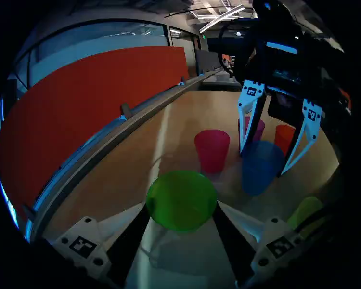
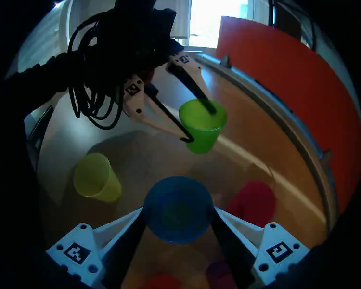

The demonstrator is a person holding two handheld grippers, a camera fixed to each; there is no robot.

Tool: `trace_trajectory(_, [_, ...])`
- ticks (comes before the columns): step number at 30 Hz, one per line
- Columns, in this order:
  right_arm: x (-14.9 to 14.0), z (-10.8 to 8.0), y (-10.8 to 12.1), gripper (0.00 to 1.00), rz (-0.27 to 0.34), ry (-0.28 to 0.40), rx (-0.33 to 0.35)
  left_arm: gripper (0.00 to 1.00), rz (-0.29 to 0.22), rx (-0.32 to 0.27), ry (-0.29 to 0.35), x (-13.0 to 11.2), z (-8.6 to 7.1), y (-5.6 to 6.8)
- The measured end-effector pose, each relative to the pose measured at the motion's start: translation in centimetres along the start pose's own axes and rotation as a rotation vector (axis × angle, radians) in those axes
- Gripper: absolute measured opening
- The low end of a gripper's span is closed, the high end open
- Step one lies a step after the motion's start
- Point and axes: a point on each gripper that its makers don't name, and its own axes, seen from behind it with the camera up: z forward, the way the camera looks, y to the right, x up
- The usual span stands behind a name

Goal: Pour water

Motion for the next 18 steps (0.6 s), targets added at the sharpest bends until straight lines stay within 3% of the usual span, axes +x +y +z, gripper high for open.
trace_trajectory(18, [2.3,-4.3,0.0,0.91,0.074,0.202,-0.062,0.86,-0.03,0.027,0.04,2.6,-2.1,0.8])
